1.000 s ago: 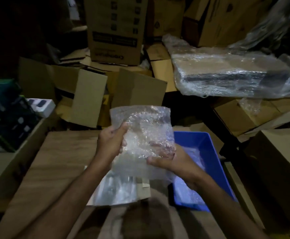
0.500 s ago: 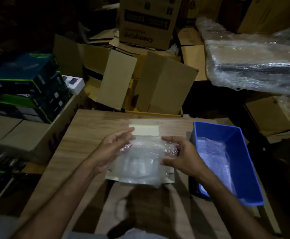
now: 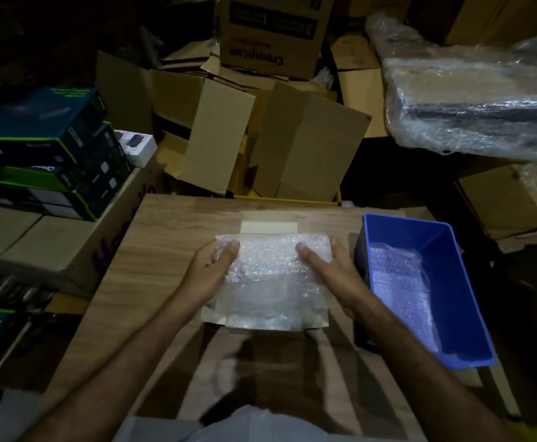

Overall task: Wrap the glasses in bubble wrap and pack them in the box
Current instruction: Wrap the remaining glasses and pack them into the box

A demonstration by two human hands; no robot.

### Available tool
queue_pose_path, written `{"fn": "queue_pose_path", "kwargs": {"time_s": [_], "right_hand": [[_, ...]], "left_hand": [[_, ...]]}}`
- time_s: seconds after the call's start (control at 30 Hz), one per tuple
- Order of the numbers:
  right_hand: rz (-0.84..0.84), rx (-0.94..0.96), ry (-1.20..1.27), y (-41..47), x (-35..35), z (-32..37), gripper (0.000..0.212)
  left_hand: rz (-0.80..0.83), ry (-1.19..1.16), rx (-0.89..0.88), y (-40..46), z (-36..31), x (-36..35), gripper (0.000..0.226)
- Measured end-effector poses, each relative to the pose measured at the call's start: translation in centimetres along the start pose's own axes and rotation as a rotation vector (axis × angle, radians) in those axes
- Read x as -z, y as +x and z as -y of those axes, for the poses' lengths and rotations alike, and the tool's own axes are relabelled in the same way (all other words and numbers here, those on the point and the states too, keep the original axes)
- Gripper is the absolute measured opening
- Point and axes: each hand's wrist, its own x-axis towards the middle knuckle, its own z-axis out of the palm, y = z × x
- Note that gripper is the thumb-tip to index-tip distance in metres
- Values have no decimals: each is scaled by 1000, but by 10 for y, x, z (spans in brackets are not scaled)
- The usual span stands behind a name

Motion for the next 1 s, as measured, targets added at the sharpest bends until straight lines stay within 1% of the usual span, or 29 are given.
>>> {"fn": "queue_pose_path", "kwargs": {"time_s": [0.03,0.07,0.1,0.13,0.17,0.2,0.27,0.3,0.33,0.37,0.4,0.43,0.47,0.5,0.53,0.57,0.6,0.63,0.7,0.73,0.77,0.83,0.87,0.9,0.97,1.0], "right_hand": [[16,18,-27,-5,-4,-2,89],[37,63,-20,-9,-6,-3,94],[59,122,-19,-11,-7,-7,95],[69,199,-44,-11,-8,-15,95],[66,265,-96,-11,-8,-21,89],[44,294,-130,-9,-8,-24,76],[22,283,-117,-8,-7,-24,46],[26,252,-106,-8,-6,-23,42],[40,221,-127,-9,-4,-21,48],[79,207,-190,-8,-2,-22,59],[121,200,-292,-9,-1,-22,67],[138,207,-412,-9,-2,-21,68],[119,229,-501,-7,-4,-22,60],[85,259,-542,-4,-5,-23,47],[61,264,-535,-1,-5,-22,32],[55,250,-518,2,-4,-22,22],[68,230,-508,6,-2,-21,19],[106,191,-473,10,2,-22,22],[193,118,-247,16,7,-25,24],[223,116,-153,17,8,-27,18],[230,149,-121,19,7,-29,12],[211,240,-169,25,4,-38,6],[213,274,-199,27,1,-42,6],[205,286,-223,30,-2,-47,15],[197,237,-237,32,-5,-52,34],[193,203,-245,33,-5,-53,37]], "left_hand": [[-72,-13,37,1,6,-3,25],[-139,-36,87,3,11,-5,24],[-185,-61,129,5,13,-4,30],[-185,-84,158,5,15,-1,39],[-139,-119,177,4,16,3,48],[-70,-178,190,3,18,7,55],[115,-297,208,0,23,21,65],[203,-301,193,-2,27,28,72],[269,-261,161,-4,30,32,77],[304,-190,130,-7,29,33,78],[301,-75,102,-6,31,31,73],[271,66,63,-6,31,26,62],[220,227,22,-4,31,22,48],[168,380,-25,-2,30,19,34],[134,478,-73,-1,29,17,25],[132,515,-106,2,30,19,20],[160,516,-128,4,30,22,19],[200,473,-127,5,30,25,20],[296,277,-65,6,28,28,21],[324,198,-32,7,28,28,22],[339,168,-18,8,29,27,21],[357,153,14,10,33,22,18],[360,158,30,12,37,20,12],[367,166,33,13,41,20,5],[375,181,7,18,50,19,26],[373,208,1,21,53,20,30]]}}
